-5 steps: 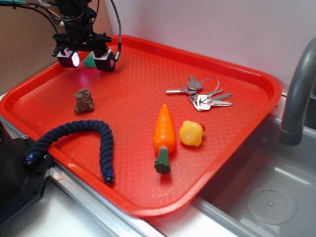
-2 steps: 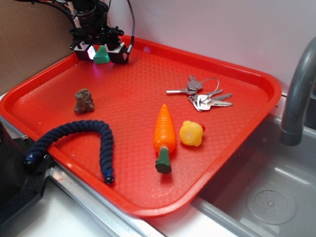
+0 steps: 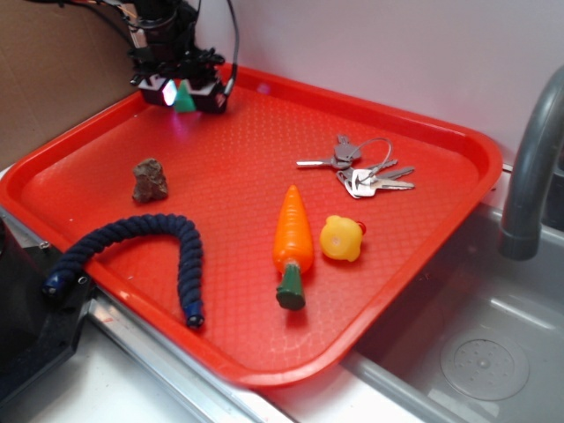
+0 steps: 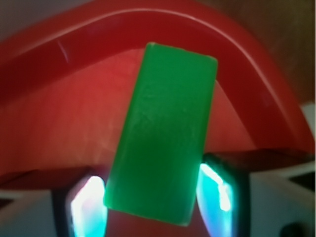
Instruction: Grab the green block.
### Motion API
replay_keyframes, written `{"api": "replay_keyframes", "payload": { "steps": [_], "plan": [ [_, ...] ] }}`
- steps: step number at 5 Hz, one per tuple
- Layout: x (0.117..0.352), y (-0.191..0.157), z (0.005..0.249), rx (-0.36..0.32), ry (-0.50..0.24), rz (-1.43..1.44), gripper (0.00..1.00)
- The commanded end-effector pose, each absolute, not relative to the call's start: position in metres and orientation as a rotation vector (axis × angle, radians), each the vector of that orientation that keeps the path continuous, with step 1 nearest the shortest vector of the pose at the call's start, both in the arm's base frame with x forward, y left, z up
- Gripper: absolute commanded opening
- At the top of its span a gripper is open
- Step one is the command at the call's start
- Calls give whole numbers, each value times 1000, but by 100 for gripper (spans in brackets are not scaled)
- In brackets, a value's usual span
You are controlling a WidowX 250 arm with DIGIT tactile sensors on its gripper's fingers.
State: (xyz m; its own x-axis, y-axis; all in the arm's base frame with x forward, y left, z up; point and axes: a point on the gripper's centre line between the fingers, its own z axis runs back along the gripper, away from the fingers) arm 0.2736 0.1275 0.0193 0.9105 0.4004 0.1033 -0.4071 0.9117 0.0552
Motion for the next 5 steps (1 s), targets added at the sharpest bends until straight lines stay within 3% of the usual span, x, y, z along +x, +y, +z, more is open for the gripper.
{"api": "replay_keyframes", "payload": {
  "steps": [1,3,5],
  "plan": [
    [211,85,127,34,-150,295,0],
    [180,31,188,-42,-150,70,0],
    [181,22,203,-92,-140,-91,0]
  ]
}}
